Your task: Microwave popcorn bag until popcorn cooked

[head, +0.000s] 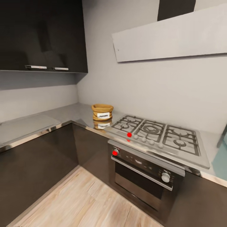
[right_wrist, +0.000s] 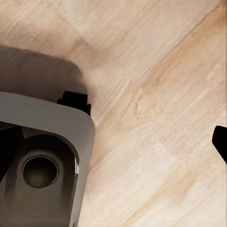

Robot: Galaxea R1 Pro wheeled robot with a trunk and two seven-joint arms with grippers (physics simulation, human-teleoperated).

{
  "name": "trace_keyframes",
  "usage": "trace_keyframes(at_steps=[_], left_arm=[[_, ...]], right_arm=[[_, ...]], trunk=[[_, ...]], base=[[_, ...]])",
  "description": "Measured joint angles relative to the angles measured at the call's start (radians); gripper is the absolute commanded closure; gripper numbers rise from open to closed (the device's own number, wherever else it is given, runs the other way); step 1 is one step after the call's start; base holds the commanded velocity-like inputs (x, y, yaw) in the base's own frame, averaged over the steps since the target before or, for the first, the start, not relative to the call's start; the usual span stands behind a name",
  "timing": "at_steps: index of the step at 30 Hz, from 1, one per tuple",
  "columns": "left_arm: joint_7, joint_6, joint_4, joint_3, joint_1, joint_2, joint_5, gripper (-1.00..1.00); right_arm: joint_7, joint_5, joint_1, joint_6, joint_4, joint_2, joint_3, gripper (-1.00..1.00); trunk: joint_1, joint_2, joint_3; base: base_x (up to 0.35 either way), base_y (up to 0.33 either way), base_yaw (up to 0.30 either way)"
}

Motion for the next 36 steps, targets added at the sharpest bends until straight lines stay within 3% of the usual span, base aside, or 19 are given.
trace_keyframes(at_steps=[18, 36], left_arm=[[0.001, 0.0, 0.0, 0.0, 0.0, 0.0, 0.0, -1.0], [0.007, 0.0, 0.001, 0.0, 0.0, -0.001, 0.001, -1.0]], right_arm=[[0.0, 0.0, 0.0, 0.0, 0.0, 0.001, 0.0, -1.0], [0.0, 0.002, 0.0, 0.0, 0.0, 0.001, 0.005, -1.0]], trunk=[[0.0, 0.0, 0.0], [0.0, 0.0, 0.0]], base=[[0.264, 0.189, 0.268], [0.265, 0.165, 0.018]])
